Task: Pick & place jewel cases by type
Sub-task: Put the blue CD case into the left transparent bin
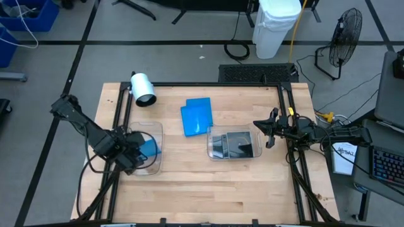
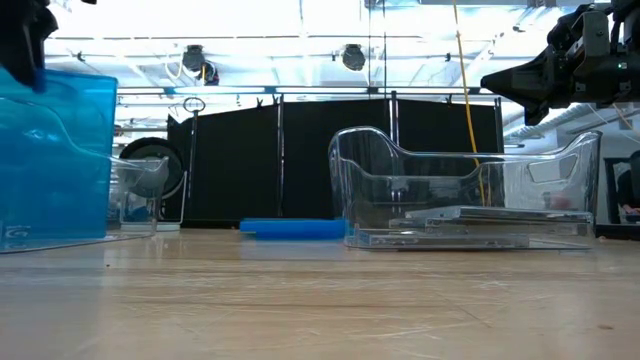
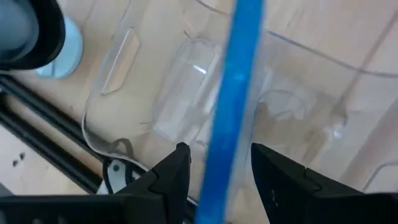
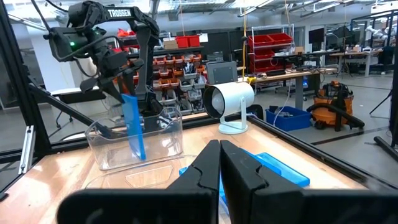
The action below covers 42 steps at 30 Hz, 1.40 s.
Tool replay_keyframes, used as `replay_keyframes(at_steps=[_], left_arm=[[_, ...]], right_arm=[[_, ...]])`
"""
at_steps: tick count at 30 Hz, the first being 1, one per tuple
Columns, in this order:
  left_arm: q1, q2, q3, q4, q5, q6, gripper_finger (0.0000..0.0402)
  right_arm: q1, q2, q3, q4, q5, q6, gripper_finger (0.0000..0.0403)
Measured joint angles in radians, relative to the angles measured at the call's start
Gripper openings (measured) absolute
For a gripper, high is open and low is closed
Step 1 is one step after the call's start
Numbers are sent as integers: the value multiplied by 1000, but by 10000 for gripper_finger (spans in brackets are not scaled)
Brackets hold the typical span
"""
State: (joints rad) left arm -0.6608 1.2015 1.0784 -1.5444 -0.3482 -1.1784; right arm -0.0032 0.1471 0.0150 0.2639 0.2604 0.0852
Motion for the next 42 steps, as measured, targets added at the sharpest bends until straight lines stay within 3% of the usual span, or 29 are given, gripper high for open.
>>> replay_keyframes(at_steps=[8, 15, 18, 32, 35, 39, 42], left_arm=[[43, -1, 110, 26, -16, 61, 175], [51, -2, 235, 33, -169, 125, 175], [51, -2, 256, 85, -183, 140, 175], [50, 3, 238, 159, -155, 152, 175], [50, 4, 236, 163, -203, 149, 175], [53, 11, 166, 269, -368, 154, 175], [99, 15, 66, 474, -400, 320, 175]], right_arm=[[0, 0, 0, 0, 0, 0, 4], [0, 0, 0, 0, 0, 0, 4], [0, 0, 0, 0, 0, 0, 4], [0, 0, 0, 0, 0, 0, 4], [0, 0, 0, 0, 0, 0, 4], [0, 0, 0, 0, 0, 0, 4], [0, 0, 0, 0, 0, 0, 4]])
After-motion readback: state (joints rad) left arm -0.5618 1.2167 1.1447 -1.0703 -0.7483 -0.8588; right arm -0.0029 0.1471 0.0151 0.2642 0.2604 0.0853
